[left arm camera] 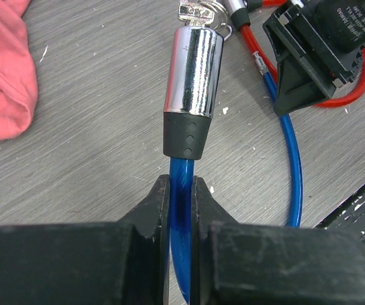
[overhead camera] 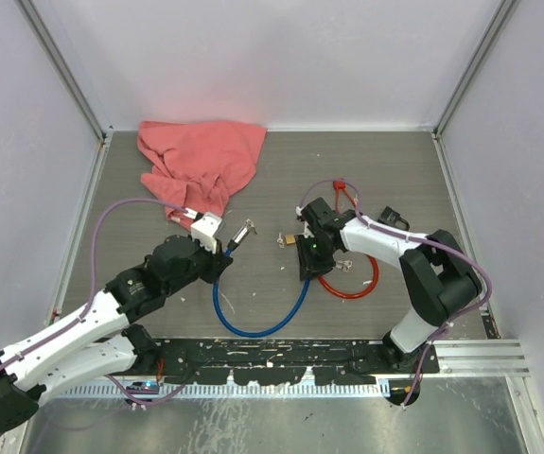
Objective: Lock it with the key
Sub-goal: Lock the lock.
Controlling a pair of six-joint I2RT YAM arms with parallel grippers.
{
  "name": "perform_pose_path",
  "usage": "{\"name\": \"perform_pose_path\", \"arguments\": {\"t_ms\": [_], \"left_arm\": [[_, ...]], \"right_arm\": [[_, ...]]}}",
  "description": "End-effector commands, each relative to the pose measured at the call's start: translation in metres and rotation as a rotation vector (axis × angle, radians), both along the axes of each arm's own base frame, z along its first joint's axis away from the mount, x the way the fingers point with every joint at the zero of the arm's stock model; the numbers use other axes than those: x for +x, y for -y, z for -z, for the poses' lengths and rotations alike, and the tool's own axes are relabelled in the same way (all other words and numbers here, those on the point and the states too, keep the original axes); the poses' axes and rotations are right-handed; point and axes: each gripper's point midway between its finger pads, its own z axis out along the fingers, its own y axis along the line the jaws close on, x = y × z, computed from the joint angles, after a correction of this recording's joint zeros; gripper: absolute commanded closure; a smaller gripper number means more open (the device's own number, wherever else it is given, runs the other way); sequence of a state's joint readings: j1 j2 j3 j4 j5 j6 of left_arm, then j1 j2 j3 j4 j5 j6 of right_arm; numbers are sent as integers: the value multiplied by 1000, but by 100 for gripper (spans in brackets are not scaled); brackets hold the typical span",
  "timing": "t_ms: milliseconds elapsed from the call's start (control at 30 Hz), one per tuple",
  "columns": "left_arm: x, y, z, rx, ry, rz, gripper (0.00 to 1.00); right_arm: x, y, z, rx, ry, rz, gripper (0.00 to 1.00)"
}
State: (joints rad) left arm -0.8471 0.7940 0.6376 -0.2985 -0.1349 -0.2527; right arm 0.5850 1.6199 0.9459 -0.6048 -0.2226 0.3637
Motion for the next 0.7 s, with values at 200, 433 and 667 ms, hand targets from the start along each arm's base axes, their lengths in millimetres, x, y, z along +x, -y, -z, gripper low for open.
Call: {"name": "perform_pose_path", "arguments": {"t_ms": [200, 433, 667], "left_arm": [[1, 14, -25, -161, 30, -9, 100], [-1, 15, -27, -215, 24, -16, 100], [-3, 16, -32, -250, 27, -17, 100]], "right_arm": [[8, 14, 5, -92, 73, 39, 62], [-2, 10, 16, -103, 45, 26, 64], [-16, -5, 30, -166, 74, -132, 66]]}}
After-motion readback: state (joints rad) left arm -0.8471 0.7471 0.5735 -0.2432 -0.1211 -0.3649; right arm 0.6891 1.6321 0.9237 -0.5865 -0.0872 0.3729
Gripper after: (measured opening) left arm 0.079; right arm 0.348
